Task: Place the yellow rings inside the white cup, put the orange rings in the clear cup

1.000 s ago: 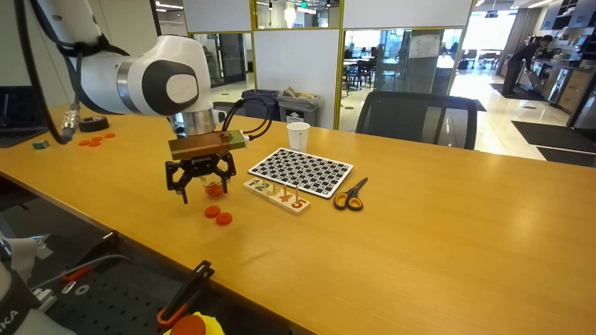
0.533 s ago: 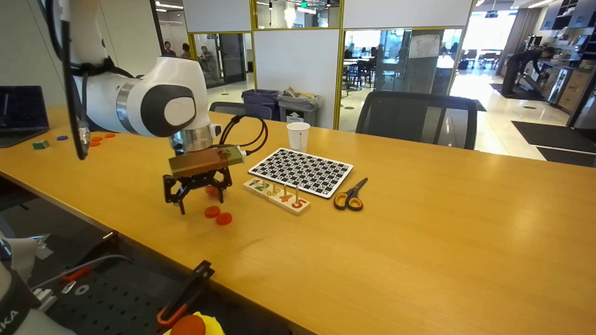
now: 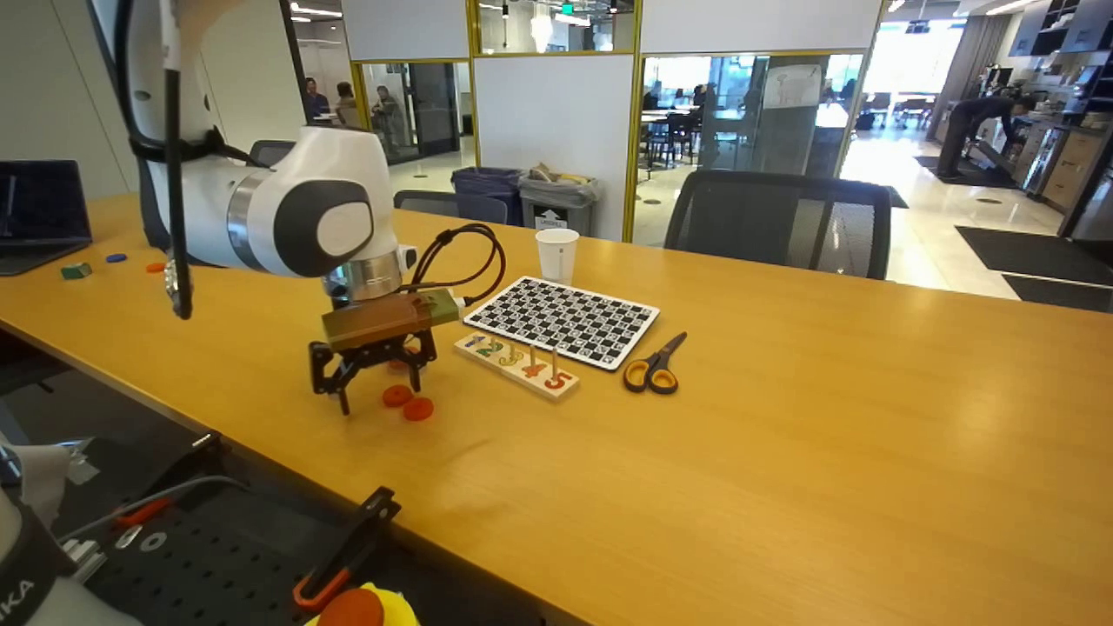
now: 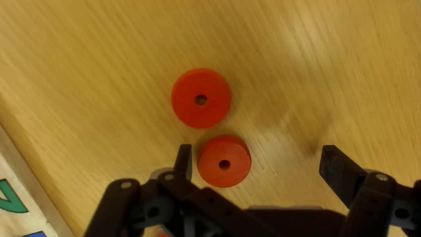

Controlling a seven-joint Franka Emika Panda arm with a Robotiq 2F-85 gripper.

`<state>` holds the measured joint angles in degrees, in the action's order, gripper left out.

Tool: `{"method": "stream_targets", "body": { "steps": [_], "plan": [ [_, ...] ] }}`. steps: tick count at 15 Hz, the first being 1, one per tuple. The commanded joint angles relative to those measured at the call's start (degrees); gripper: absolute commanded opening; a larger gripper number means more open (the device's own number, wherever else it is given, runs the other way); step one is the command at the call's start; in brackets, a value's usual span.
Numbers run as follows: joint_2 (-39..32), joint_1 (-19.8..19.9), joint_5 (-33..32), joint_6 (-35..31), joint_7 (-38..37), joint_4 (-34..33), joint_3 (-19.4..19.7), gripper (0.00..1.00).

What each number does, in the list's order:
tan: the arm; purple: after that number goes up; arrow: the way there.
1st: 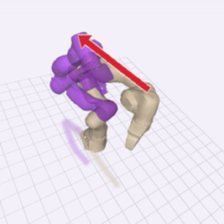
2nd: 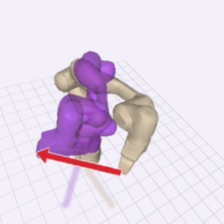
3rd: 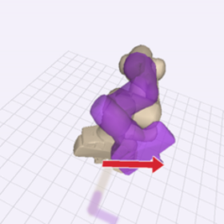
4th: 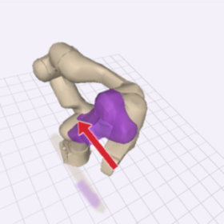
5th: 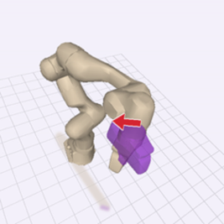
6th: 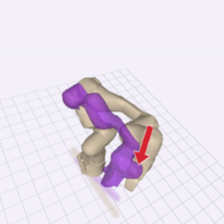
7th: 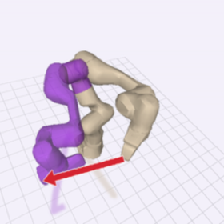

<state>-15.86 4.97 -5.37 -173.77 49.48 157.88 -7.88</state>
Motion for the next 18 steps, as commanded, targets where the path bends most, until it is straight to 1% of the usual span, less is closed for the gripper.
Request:
{"method": "stream_targets", "body": {
  "steps": [1, 5, 11, 18],
  "plan": [
    [-0.3, 1.2, -2.7, -1.4, -1.6, -0.1, -0.5, 1.00],
    [0.1, 0.5, -4.2, -1.2, -2.7, -0.1, 0.1, 1.00],
    [0.1, 0.3, -5.2, -1.0, -4.2, -0.9, 0.0, 1.00],
    [0.0, -0.8, -7.3, -0.9, -6.8, -1.9, 1.2, 1.00]
  ]
}}
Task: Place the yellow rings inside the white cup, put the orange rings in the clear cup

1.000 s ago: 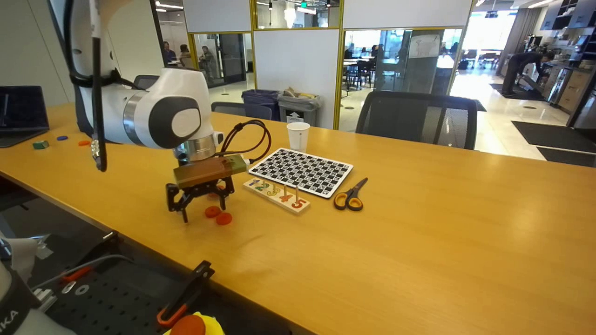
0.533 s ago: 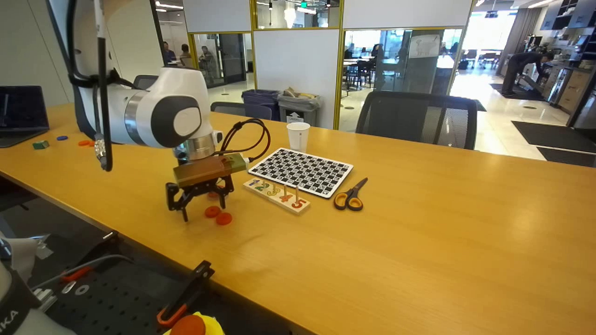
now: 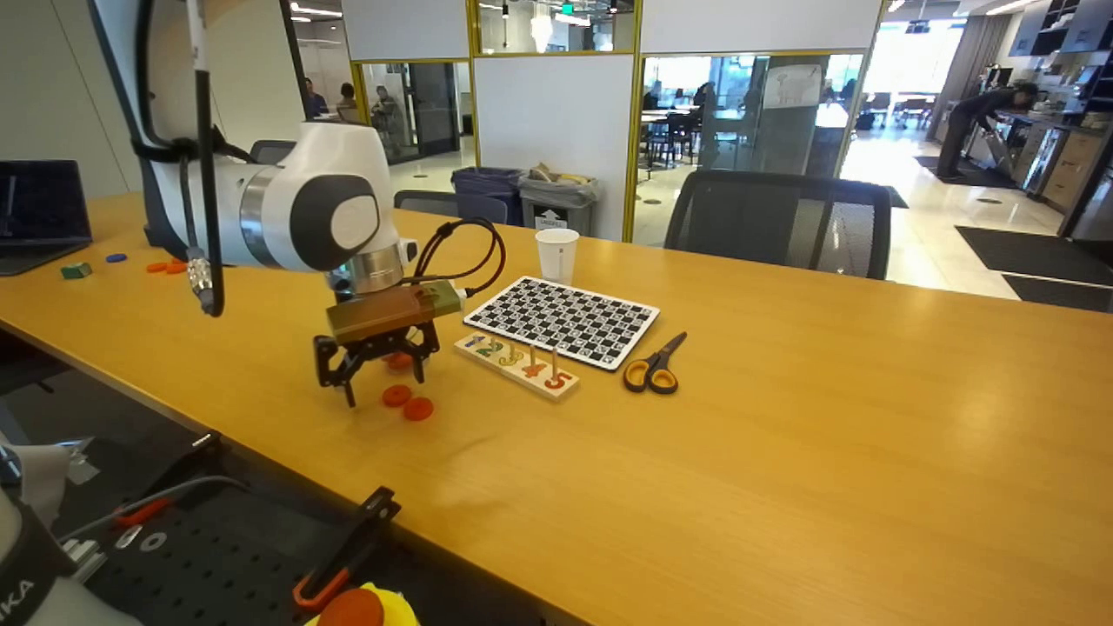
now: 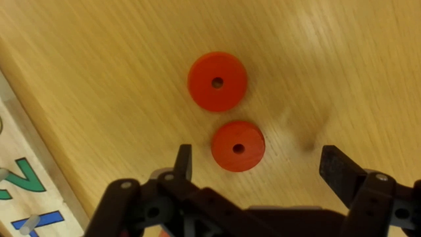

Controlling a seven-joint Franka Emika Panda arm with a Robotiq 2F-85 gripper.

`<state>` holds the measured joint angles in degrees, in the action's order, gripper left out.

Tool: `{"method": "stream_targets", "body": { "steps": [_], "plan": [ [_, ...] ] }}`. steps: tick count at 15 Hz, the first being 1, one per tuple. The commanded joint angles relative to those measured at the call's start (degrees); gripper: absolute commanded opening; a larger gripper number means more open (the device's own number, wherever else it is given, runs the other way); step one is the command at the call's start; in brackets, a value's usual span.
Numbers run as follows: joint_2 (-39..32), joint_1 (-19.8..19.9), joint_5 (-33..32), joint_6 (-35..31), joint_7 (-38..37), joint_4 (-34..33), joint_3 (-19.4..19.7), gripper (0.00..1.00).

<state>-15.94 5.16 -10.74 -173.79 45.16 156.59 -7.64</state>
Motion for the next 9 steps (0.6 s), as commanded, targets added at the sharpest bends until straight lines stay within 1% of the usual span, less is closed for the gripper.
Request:
{"method": "stream_targets", "body": {
  "steps": [1, 9],
  "plan": [
    [0.1, -1.0, -2.1, -0.9, -2.7, -0.7, 1.1, 1.00],
    [-0.2, -1.7, -4.3, -0.8, -4.7, -1.0, 2.5, 1.00]
  ]
}}
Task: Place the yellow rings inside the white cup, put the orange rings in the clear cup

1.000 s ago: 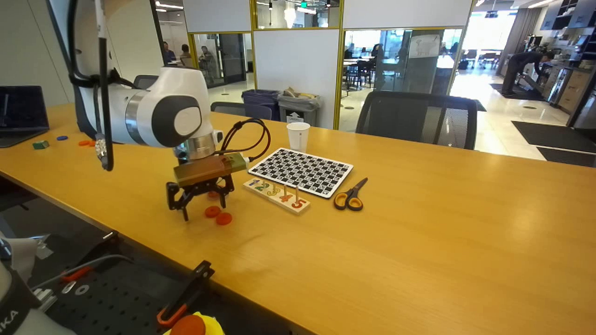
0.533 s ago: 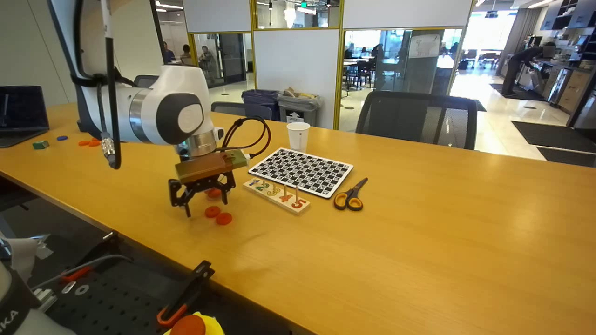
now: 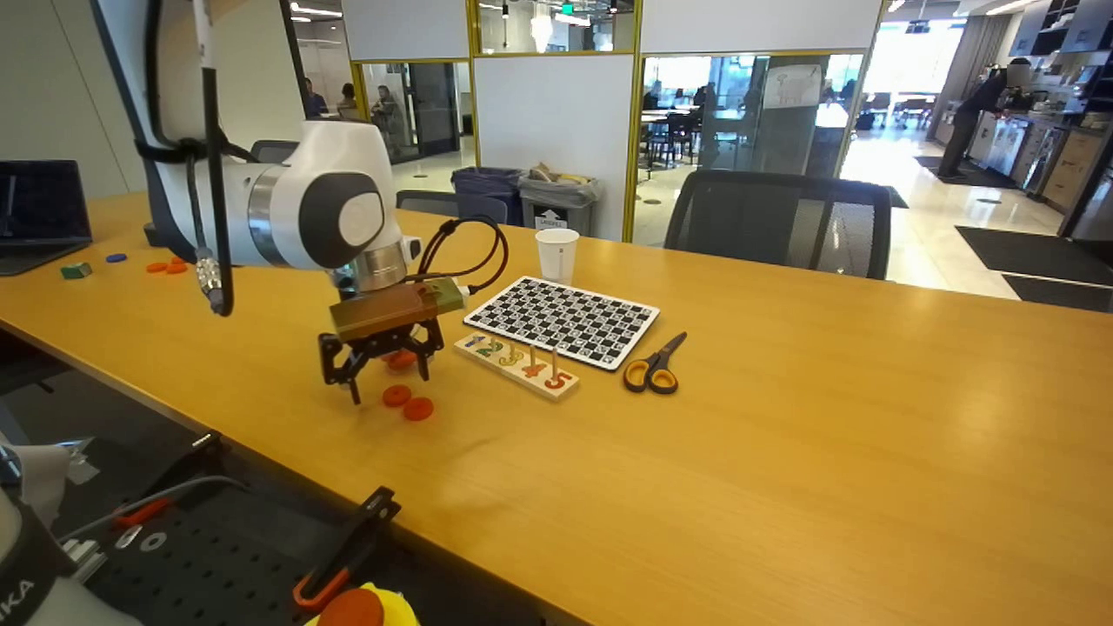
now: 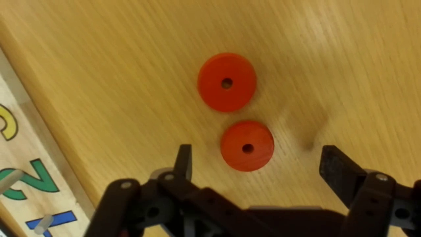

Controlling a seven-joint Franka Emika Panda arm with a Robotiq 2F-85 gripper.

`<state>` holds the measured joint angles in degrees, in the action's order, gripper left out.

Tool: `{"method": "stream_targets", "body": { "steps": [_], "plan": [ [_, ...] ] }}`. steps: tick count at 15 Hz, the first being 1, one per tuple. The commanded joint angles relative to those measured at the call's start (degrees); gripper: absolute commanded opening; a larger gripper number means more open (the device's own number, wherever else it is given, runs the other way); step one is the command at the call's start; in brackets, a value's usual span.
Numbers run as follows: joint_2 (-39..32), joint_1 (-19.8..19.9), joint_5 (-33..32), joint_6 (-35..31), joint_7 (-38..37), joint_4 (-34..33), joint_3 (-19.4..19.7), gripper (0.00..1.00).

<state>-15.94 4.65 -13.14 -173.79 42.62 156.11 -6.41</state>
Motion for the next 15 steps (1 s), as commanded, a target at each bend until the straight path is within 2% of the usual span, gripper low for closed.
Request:
{"method": "stream_targets", "body": {
  "steps": [1, 15],
  "plan": [
    [-0.2, -1.1, -2.0, -0.8, -2.3, -0.6, 1.2, 1.00],
    [-1.2, -0.9, -1.9, -0.5, -2.9, -0.8, 0.8, 1.00]
  ]
}}
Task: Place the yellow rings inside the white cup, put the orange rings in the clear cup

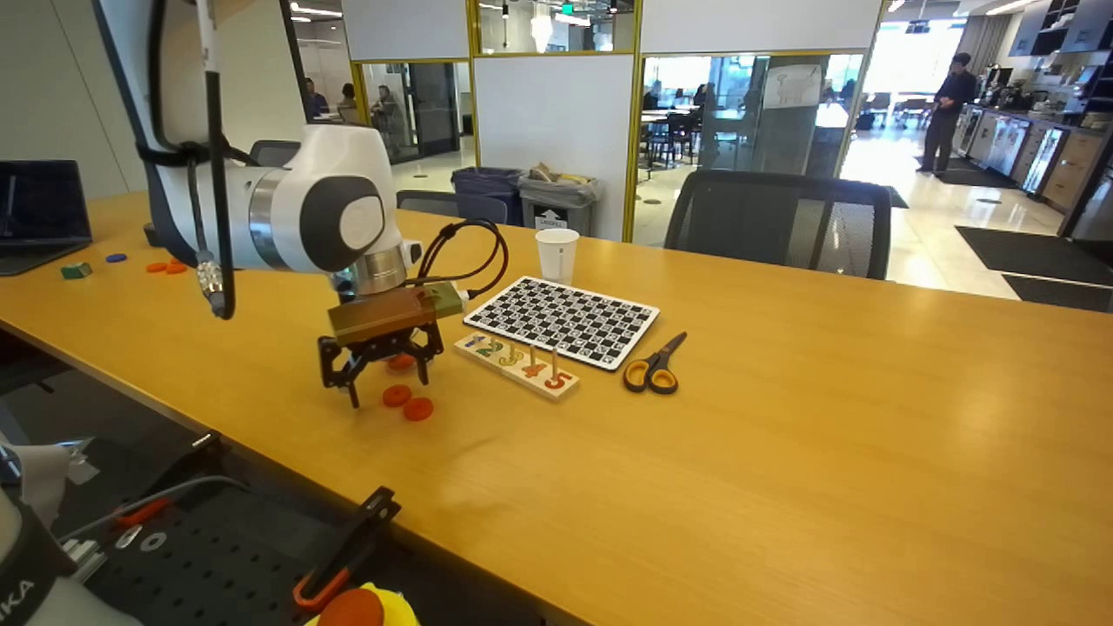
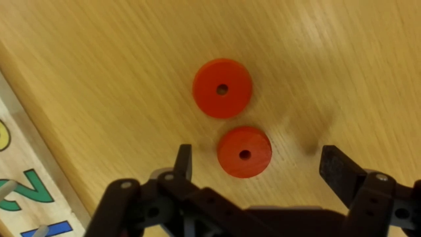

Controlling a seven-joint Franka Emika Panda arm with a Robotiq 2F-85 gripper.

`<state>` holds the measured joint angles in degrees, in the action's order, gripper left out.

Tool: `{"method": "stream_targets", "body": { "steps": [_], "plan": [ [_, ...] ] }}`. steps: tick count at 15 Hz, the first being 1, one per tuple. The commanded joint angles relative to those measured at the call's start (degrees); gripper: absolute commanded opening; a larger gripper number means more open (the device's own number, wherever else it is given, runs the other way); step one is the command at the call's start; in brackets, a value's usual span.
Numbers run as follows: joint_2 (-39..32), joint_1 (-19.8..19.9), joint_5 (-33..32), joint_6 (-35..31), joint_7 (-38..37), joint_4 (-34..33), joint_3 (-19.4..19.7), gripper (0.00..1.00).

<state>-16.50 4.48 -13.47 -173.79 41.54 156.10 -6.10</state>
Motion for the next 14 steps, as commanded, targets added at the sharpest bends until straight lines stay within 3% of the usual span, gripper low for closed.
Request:
{"method": "stream_targets", "body": {
  "steps": [1, 2, 9, 14],
  "plan": [
    [-0.7, -0.3, -1.3, -0.5, -1.6, -0.8, 0.1, 0.75],
    [-0.7, -0.2, -1.3, -0.5, -1.5, -0.8, -0.1, 0.74],
    [-0.4, -0.6, -1.5, -0.3, -1.8, -0.9, 0.3, 0.20],
    [3.3, -3.1, -2.3, 2.8, -5.2, -0.6, 2.3, 0.20]
  ]
}}
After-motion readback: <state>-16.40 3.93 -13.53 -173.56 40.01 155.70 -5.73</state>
